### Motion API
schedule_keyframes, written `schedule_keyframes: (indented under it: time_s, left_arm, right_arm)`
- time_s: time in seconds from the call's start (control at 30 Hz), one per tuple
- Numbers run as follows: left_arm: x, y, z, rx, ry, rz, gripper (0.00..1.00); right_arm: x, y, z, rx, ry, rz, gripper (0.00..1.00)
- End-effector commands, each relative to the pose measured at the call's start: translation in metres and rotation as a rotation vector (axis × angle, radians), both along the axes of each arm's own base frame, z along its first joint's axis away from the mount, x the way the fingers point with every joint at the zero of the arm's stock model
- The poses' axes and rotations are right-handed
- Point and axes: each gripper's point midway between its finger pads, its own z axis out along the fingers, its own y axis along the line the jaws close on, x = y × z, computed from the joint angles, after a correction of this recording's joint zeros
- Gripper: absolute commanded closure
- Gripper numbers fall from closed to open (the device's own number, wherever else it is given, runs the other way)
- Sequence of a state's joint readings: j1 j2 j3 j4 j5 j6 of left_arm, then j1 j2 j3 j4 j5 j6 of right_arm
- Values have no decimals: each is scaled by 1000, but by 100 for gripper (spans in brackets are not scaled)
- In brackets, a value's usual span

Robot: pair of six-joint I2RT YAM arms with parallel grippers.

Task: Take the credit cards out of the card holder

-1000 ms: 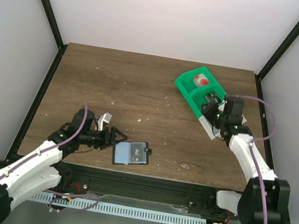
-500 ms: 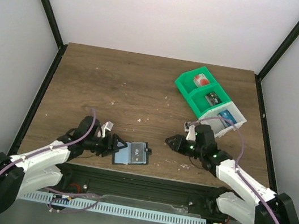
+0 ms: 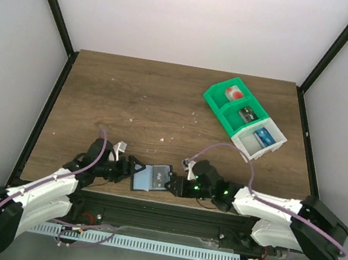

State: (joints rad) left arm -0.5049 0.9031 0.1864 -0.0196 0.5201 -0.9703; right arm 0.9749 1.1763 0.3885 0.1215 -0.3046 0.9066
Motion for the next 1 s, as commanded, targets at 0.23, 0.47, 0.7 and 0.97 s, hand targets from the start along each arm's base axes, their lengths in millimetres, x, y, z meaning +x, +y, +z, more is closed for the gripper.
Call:
schedule_keyframes:
  time_s: [0.23,0.47,0.7,0.97]
  left_arm:
    - [1,0,-9,-20,-8,23,16]
    - [7,-5,-4,-46,-34,13,16]
    - [7,-11,0,-61,-23,-19,16]
    - [11,-14,24,-75,-49,-25,16]
  right_arm:
    - [16,34,-11,-41,-33,-54,61]
    - [24,30,-29,-119,-39,-87,61]
    - [32,15,-35,-193,-67,-146,62]
    - [32,12,-38,-201,-57,-159,62]
